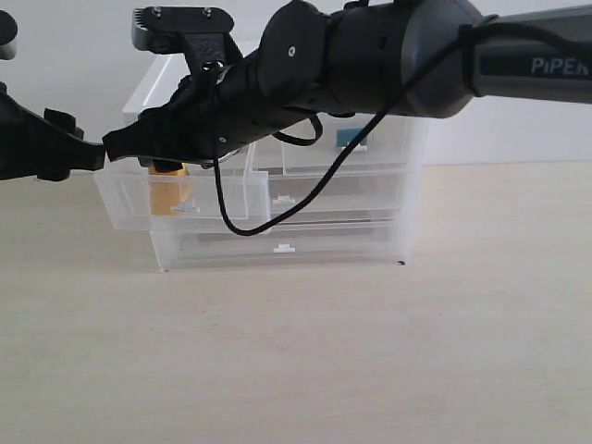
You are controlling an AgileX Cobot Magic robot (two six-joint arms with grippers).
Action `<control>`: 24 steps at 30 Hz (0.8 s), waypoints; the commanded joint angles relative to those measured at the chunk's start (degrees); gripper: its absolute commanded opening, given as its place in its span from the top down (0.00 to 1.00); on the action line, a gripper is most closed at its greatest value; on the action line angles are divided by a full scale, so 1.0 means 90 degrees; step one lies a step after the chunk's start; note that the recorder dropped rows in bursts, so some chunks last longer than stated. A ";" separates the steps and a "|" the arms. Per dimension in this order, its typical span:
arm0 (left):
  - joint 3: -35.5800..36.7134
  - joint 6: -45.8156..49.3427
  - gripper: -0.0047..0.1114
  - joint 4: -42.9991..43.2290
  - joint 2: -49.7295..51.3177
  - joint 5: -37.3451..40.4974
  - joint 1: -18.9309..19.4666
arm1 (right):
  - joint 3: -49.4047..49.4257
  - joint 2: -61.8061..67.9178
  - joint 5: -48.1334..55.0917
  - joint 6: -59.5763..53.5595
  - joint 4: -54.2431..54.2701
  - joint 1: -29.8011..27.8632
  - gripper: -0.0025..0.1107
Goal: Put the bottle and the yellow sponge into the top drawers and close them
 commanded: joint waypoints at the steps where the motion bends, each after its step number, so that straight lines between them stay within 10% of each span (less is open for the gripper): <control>1: 0.0016 0.0043 0.43 -0.0027 -0.0017 -0.0065 0.0016 | -0.0079 0.0089 -0.0174 -0.0008 -0.0188 0.0010 0.58; 10: 0.0016 0.0037 0.43 -0.0027 -0.0017 -0.0049 0.0016 | -0.0079 0.0350 -0.0325 0.0283 -0.0675 0.0010 0.60; 17: 0.0016 0.0037 0.43 -0.0027 -0.0017 -0.0049 0.0016 | -0.0092 0.0327 -0.0309 0.0283 -0.0822 0.0010 0.85; 24: 0.0016 0.0037 0.43 -0.0027 -0.0017 -0.0049 0.0016 | -0.0092 0.0201 -0.0279 0.0590 -0.1338 -0.0003 0.90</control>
